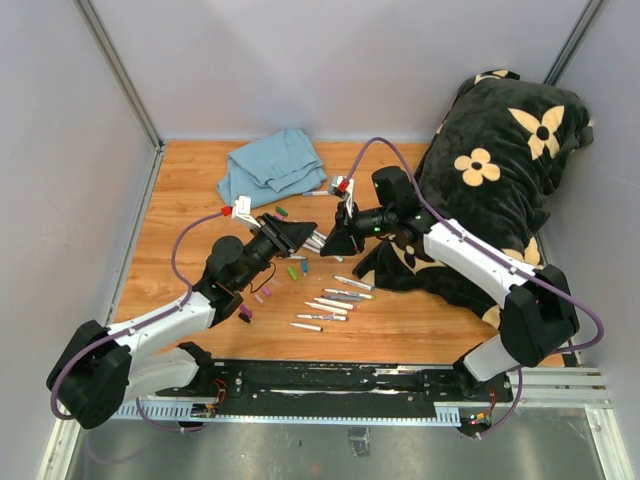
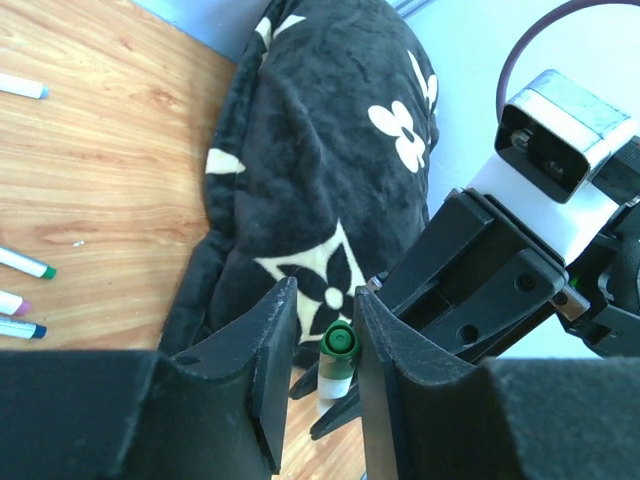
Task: Open the pen caps
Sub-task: Open the pen cap from the pen, then place the pen cap at the center of the board, then place the pen at the center of the board, then pick up the pen from the center of the board.
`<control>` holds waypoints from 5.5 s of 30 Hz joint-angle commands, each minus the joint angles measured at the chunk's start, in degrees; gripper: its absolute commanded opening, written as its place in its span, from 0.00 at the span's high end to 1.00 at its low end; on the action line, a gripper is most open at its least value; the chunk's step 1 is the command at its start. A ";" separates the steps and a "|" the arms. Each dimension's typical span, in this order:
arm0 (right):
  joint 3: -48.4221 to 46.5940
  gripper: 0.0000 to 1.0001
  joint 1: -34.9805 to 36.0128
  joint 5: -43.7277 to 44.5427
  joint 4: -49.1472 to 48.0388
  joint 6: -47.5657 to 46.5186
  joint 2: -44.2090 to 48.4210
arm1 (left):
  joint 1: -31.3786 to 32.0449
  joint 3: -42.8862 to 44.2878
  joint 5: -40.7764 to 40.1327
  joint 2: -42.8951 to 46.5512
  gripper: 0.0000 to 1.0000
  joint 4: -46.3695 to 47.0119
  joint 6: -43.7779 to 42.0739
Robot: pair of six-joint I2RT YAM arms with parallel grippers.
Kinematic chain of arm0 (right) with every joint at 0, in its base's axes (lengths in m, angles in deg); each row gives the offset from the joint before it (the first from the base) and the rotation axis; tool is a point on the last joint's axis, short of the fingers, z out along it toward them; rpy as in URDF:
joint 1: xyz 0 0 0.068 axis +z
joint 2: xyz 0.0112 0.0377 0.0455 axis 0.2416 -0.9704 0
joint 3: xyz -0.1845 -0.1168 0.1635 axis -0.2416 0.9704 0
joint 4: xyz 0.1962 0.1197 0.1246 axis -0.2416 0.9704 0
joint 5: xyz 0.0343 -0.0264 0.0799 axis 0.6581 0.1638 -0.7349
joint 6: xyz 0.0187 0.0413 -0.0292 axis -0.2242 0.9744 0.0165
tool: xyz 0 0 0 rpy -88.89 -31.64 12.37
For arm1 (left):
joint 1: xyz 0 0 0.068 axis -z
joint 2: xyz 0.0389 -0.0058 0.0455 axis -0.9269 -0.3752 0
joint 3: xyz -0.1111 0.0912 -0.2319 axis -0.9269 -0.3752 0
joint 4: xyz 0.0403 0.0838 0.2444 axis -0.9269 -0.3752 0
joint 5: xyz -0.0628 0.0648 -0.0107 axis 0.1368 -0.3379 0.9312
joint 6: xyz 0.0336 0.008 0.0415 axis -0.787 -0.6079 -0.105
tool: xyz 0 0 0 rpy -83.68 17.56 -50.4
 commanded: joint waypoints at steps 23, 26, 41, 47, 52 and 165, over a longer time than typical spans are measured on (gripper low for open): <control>2.68 0.99 2.32 2.35 -0.73 -6.40 -1.79 | -22.91 6.06 5.22 3.31 1.00 -5.64 2.81; 2.68 0.99 2.32 3.29 -0.97 -6.09 -2.63 | -23.69 4.25 2.06 4.83 1.00 -10.99 0.28; 2.71 0.99 2.25 5.77 -0.52 -7.05 -2.78 | -30.18 7.59 -3.71 -13.68 1.00 -40.11 1.22; 2.67 0.99 2.28 5.95 -0.38 -7.06 -2.86 | -31.11 9.95 -5.02 -19.37 1.00 -39.16 -0.26; 2.68 0.99 2.30 6.03 -0.31 -7.01 -2.96 | -32.04 13.47 -4.66 -24.44 0.97 -39.88 -1.53; -77.67 0.11 -8.29 30.15 32.29 -17.09 -64.01 | -33.13 10.75 -19.54 39.85 0.04 -51.69 -35.81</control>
